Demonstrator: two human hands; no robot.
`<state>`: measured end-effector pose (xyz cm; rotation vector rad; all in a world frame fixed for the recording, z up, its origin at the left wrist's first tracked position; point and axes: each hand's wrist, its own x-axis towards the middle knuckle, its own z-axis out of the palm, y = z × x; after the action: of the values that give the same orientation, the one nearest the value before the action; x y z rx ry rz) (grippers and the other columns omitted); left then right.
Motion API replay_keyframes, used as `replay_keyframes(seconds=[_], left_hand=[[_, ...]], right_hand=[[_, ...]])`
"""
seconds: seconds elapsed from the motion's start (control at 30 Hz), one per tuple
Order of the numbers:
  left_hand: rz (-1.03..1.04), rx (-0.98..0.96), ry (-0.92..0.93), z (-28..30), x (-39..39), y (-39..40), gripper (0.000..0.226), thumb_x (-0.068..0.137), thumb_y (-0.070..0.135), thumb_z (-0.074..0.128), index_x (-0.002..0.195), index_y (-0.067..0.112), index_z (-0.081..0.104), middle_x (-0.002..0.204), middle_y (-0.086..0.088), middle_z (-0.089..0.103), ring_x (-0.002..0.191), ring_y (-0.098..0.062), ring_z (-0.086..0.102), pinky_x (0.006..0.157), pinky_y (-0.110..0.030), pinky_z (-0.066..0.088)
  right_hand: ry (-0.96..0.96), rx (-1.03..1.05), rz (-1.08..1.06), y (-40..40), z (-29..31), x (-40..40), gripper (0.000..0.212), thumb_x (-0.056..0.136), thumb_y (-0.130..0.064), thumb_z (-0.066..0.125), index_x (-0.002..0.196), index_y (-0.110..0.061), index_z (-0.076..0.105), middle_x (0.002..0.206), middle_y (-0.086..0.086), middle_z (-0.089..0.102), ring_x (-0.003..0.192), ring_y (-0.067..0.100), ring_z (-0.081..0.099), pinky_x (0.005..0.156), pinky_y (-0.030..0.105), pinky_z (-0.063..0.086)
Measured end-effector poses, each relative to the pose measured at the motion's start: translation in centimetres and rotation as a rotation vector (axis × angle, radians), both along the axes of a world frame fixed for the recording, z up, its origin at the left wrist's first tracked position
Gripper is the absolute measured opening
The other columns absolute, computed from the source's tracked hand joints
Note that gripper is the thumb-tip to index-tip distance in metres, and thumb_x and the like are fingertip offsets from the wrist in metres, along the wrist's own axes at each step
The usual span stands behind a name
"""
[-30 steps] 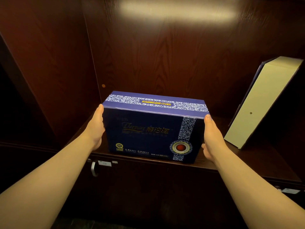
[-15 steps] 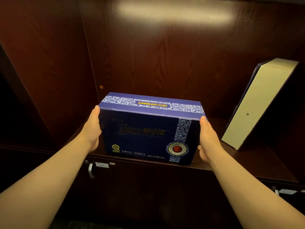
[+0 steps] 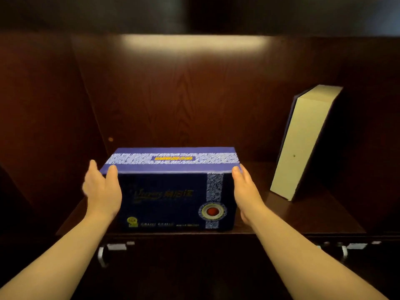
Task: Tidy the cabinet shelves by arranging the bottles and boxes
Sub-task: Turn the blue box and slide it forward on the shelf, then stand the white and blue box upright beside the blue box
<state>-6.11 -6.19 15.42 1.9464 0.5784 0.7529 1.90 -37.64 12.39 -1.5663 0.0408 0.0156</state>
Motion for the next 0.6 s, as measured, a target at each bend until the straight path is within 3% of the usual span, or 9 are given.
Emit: replay_keyframes(seconds=[0.1, 0.23, 0.33, 0.43, 0.6], left_hand=[[-0.076, 0.431, -0.133, 3.7, 1.2, -2.3, 0.072, 0.089, 0.042, 0.041, 0.144, -0.004, 0.037, 0.149, -0.028, 0.039, 0.14, -0.04, 0.029, 0.115, -0.046, 0.016], [-0.49, 0.715, -0.139, 7.7, 4.4, -6.7, 0.044, 0.094, 0.031, 0.057, 0.132, 0.008, 0.056, 0.134, -0.009, 0.055, 0.125, -0.028, 0.044, 0.102, -0.035, 0.03], [-0.734, 0.79, -0.093, 9.3, 7.1, -10.7, 0.037, 0.094, 0.032, 0.063, 0.129, 0.02, 0.058, 0.125, 0.01, 0.055, 0.12, -0.016, 0.049, 0.094, -0.028, 0.034], [-0.844, 0.789, -0.052, 9.7, 9.4, -14.4, 0.038, 0.096, 0.04, 0.058, 0.131, 0.026, 0.056, 0.13, 0.011, 0.056, 0.122, -0.011, 0.048, 0.097, -0.028, 0.038], [-0.949, 0.746, 0.131, 7.2, 11.5, -17.7, 0.048, 0.097, 0.054, 0.043, 0.137, 0.028, 0.05, 0.141, 0.006, 0.049, 0.13, -0.02, 0.039, 0.105, -0.043, 0.036]], right_hand=[[-0.062, -0.1, -0.15, -1.9, 1.5, 0.3, 0.077, 0.091, -0.057, 0.054, 0.153, -0.028, 0.021, 0.156, 0.003, 0.031, 0.135, 0.021, 0.038, 0.103, 0.038, 0.038], [-0.34, -0.28, -0.591, -5.3, 5.7, 1.0, 0.07, 0.089, -0.044, 0.064, 0.145, -0.015, 0.034, 0.142, 0.009, 0.041, 0.127, 0.022, 0.041, 0.091, 0.032, 0.038], [-0.435, -0.416, -0.895, -7.6, 9.6, 2.8, 0.074, 0.083, -0.04, 0.072, 0.14, -0.008, 0.036, 0.142, 0.019, 0.038, 0.123, 0.035, 0.039, 0.09, 0.042, 0.041], [-0.418, -0.492, -1.081, -9.2, 13.4, 5.9, 0.087, 0.077, -0.046, 0.074, 0.144, -0.013, 0.03, 0.151, 0.018, 0.029, 0.127, 0.038, 0.037, 0.099, 0.053, 0.04], [-0.189, -0.661, -1.093, -9.5, 16.2, 11.6, 0.111, 0.068, -0.063, 0.074, 0.152, -0.025, 0.013, 0.161, 0.016, 0.009, 0.139, 0.04, 0.025, 0.109, 0.053, 0.03]])
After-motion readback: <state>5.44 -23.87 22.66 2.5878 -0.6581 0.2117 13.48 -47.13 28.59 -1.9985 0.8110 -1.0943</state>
